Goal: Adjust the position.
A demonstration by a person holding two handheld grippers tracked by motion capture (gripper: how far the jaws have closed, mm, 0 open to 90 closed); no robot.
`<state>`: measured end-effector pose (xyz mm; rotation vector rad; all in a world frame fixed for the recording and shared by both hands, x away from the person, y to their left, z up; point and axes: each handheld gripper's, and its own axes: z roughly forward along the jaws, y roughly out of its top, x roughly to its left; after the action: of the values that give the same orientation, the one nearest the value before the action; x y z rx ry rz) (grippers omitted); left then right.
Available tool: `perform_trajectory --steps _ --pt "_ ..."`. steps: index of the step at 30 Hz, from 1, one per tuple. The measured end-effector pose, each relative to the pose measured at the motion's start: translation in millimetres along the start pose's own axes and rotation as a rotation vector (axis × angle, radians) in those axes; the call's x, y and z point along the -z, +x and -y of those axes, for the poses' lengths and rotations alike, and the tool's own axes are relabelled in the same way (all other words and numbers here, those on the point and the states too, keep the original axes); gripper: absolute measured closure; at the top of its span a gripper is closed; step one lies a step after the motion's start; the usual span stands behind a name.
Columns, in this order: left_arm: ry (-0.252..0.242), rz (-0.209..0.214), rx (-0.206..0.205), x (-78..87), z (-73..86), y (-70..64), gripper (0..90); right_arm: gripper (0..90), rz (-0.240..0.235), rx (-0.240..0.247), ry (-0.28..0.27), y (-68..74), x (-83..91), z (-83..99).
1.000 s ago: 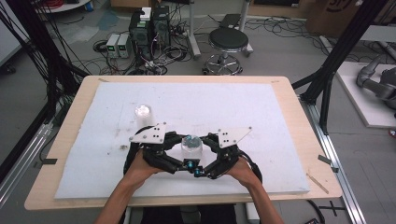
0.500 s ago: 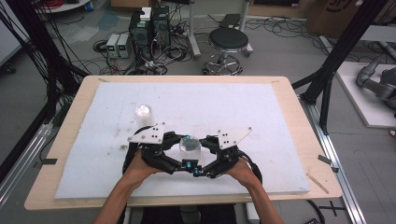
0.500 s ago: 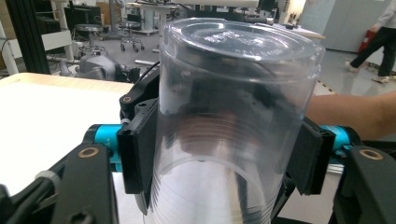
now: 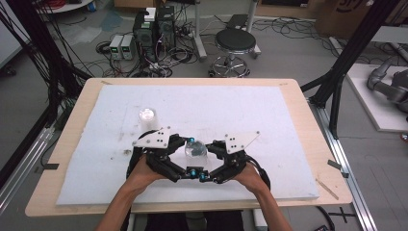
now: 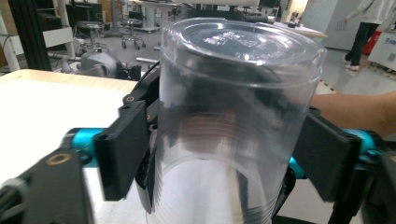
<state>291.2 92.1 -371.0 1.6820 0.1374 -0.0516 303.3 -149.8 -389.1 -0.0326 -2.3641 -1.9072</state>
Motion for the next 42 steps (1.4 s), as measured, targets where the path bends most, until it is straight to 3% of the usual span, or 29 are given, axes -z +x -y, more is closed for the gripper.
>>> perform_trajectory --steps 3,8,14,15,16,17,18,20,21,22,23,24,25,26,27,28,29,30,31,32,34,35,36,42 --pt "-0.01 0.008 -0.001 1.3 -0.8 -0.3 15.4 32.6 0.006 -0.004 0.001 -0.6 1.3 0.4" --pt "-0.015 0.016 -0.013 6.5 -3.3 -1.6 15.1 32.6 0.009 -0.01 0.005 -1.1 3.0 0.7" --pt "0.043 -0.025 -0.042 19.9 -11.2 -4.7 15.1 32.5 0.03 -0.015 0.057 -0.8 5.8 -2.1" --pt "0.083 -0.042 -0.051 25.8 -16.1 -4.8 15.1 32.5 0.034 -0.018 0.09 -0.9 6.8 -4.9" --pt "0.083 -0.042 -0.051 25.8 -16.1 -4.8 15.1 32.5 0.034 -0.018 0.09 -0.9 6.8 -4.9" --pt "0.113 -0.053 -0.058 28.3 -19.0 -5.2 15.1 32.5 0.042 -0.013 0.123 -0.7 8.5 -9.3" --pt "0.154 -0.057 -0.067 30.3 -22.4 -5.9 15.1 32.5 0.042 -0.013 0.123 -0.7 8.5 -9.3" --pt "0.237 -0.069 -0.098 32.9 -29.5 -8.1 15.2 32.5 0.048 -0.017 0.168 0.0 10.4 -14.7" --pt "0.278 -0.065 -0.108 33.7 -33.2 -8.7 15.3 32.5 0.06 -0.016 0.216 0.4 11.8 -20.4" --pt "0.311 -0.06 -0.106 34.1 -36.5 -9.7 15.3 32.5 0.06 -0.016 0.216 0.4 11.8 -20.4" --pt "0.367 -0.06 -0.112 34.1 -42.7 -11.0 15.4 32.5 0.071 -0.006 0.274 0.1 12.7 -25.5" --pt "0.367 -0.06 -0.112 34.1 -42.7 -11.0 15.5 32.5 0.071 -0.006 0.274 0.1 12.7 -25.5" --pt "0.393 -0.067 -0.12 34.2 -45.5 -11.4 15.5 32.6 0.082 0.003 0.335 0.8 13.0 -30.0" --pt "0.417 -0.068 -0.115 34.0 -47.7 -11.4 15.5 32.6 0.082 0.003 0.335 0.8 13.0 -30.0" --pt "0.467 -0.066 -0.108 33.5 -51.3 -10.6 16.0 32.6 0.081 0.008 0.392 0.9 12.3 -33.4" --pt "0.467 -0.066 -0.108 33.5 -51.3 -10.6 16.1 32.6 0.081 0.008 0.392 0.9 12.3 -33.4" --pt "0.498 -0.071 -0.108 32.9 -53.1 -9.9 16.1 32.6 0.085 0.005 0.455 1.3 11.6 -37.4" --pt "0.529 -0.077 -0.101 32.0 -54.6 -9.4 16.1 32.6 0.085 0.005 0.455 1.3 11.6 -37.4" --pt "0.561 -0.083 -0.099 31.2 -56.2 -8.5 16.1 32.6 0.086 0.004 0.511 0.9 10.6 -41.5" --pt "0.592 -0.087 -0.091 30.2 -57.5 -7.8 16.1 32.6 0.086 0.004 0.511 0.9 10.6 -41.5" --pt "0.643 -0.101 -0.086 27.7 -59.7 -7.0 16.1 32.6 0.089 0.003 0.589 0.0 8.6 -45.6" --pt "0.681 -0.115 -0.08 25.4 -60.7 -6.2 16.1 32.6 0.088 0.004 0.664 -0.4 6.2 -49.6" --pt "0.681 -0.115 -0.08 25.4 -60.7 -6.2 16.1 32.6 0.088 0.004 0.664 -0.4 6.2 -49.6" --pt "0.805 -0.153 -0.071 18.5 -58.4 -2.2 16.3 32.7 0.103 0.011 0.849 -1.8 -0.1 -62.3"
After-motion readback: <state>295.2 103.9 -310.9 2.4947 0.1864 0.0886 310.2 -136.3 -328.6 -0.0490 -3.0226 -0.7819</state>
